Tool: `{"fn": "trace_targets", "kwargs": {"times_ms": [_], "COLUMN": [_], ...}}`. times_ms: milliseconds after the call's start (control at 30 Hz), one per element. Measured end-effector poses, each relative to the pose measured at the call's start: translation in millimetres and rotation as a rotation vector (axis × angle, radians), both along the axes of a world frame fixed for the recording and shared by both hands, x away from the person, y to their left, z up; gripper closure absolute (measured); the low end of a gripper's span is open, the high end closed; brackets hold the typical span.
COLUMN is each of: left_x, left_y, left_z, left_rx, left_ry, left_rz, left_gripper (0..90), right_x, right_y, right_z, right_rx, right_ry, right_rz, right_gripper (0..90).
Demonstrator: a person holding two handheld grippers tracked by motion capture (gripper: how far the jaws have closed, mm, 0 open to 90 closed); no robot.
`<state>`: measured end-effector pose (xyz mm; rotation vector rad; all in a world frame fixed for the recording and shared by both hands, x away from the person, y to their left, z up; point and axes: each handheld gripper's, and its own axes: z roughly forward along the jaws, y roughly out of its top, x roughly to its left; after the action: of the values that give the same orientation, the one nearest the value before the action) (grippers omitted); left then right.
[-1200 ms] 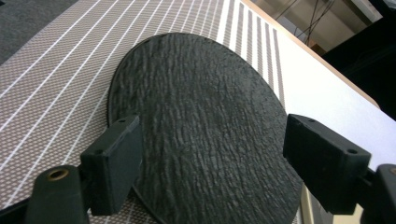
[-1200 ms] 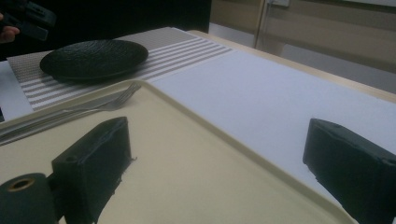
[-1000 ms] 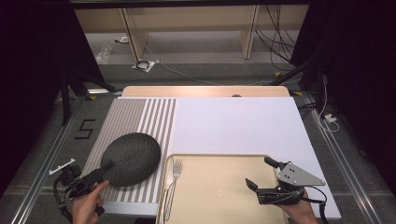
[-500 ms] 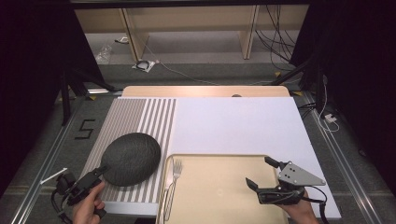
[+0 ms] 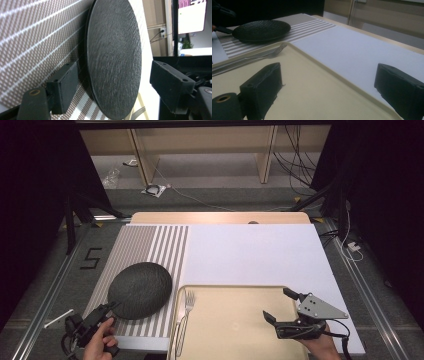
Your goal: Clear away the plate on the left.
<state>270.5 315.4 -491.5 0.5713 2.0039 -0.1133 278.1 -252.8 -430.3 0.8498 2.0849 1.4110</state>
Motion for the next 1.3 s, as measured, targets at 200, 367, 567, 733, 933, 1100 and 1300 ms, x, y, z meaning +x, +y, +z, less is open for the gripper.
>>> {"fn": "trace_targets", "kwargs": {"times_ms": [200,367,567,733,933,1100,1300], "left_x": [-1.8,-2.6,-3.6,-3.3,-3.2,-2.3,-0.5], "left_y": [-2.8,-7.2,-13.2,-18.5,-22.8,-24.1,-25.9], "left_z": [-4.5,-5.9,-9.9,-14.5,-18.1,-20.7,-24.1], "left_rx": [-0.059,-0.072,-0.097,-0.123,-0.141,-0.153,-0.167], "left_ry": [0.001,0.001,-0.004,-0.004,0.001,0.004,0.002], "left_rz": [0.026,0.048,0.063,0.071,0.094,0.104,0.111], "left_gripper": [26.8,29.4,38.6,44.5,51.7,55.0,58.1], "right_x": [-0.3,0.3,-0.2,0.0,0.1,-0.2,-0.3], "right_y": [0.7,0.4,0.5,0.7,0.9,1.2,1.1], "right_z": [-0.1,-0.4,-0.1,-0.4,-0.5,-0.5,-0.4], "right_rx": [-0.004,0.000,-0.003,-0.006,-0.007,-0.006,-0.009], "right_ry": [0.001,-0.002,0.001,0.000,0.002,0.000,0.001], "right_rz": [0.000,-0.001,0.000,0.002,0.001,0.003,0.003], "right_gripper": [8.5,8.5,8.5,8.5,8.5,8.6,8.6]}}
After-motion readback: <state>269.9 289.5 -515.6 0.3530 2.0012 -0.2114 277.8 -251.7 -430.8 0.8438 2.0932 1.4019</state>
